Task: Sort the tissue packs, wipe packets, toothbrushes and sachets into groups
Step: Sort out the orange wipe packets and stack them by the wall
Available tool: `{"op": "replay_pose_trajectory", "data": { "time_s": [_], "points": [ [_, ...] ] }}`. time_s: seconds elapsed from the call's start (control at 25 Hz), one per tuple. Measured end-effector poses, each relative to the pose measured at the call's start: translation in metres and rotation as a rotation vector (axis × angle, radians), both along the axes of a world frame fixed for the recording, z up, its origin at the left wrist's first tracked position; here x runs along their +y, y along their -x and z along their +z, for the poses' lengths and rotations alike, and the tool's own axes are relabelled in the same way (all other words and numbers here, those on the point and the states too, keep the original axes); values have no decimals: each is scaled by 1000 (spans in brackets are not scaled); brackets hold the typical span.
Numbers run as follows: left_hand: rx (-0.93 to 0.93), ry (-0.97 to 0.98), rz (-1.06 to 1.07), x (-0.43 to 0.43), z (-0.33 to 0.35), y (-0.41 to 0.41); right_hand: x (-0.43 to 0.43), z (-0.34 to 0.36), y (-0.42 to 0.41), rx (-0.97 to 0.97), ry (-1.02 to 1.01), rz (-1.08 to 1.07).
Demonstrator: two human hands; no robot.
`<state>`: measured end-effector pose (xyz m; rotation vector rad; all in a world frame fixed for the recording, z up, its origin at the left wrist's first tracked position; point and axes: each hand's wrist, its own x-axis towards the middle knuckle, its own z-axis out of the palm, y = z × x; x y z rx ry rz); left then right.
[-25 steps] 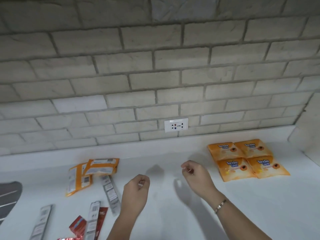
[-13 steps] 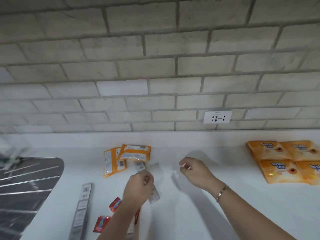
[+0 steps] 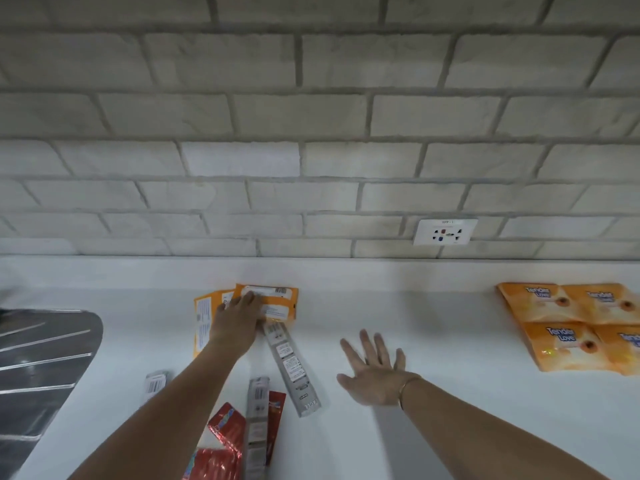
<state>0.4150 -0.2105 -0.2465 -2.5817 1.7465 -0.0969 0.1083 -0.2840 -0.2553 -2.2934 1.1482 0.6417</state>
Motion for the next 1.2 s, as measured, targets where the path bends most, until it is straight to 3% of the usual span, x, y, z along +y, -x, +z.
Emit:
{"op": "replay_pose_trajectory", "data": {
  "time_s": [0.48,0.56,0.68,0.72,0.84,0.92,1.08,1.2],
  "points": [
    [-114,296,-262,4,-5,-4,3,-6,4,-58,57,-53],
    [-64,354,-252,7,5,1,8,-9,5,-93,110,-72],
    [341,512,-28,15,30,29,14,-12,7,-125,188,-91],
    [579,565,72,19,39,42,14,-13,8,-127,195,-94],
    [1557,814,187,33,78,94,13,-12,8,-140,182,-95],
    [1937,931,150,45,105,131,12,-14,7,-149,180,-105],
    [2159,1038,76,73,134,170,13,-8,7,-183,168,-112],
    [2276,1064,31,88,137,181,12,10,5,-264,42,-187]
  ]
}}
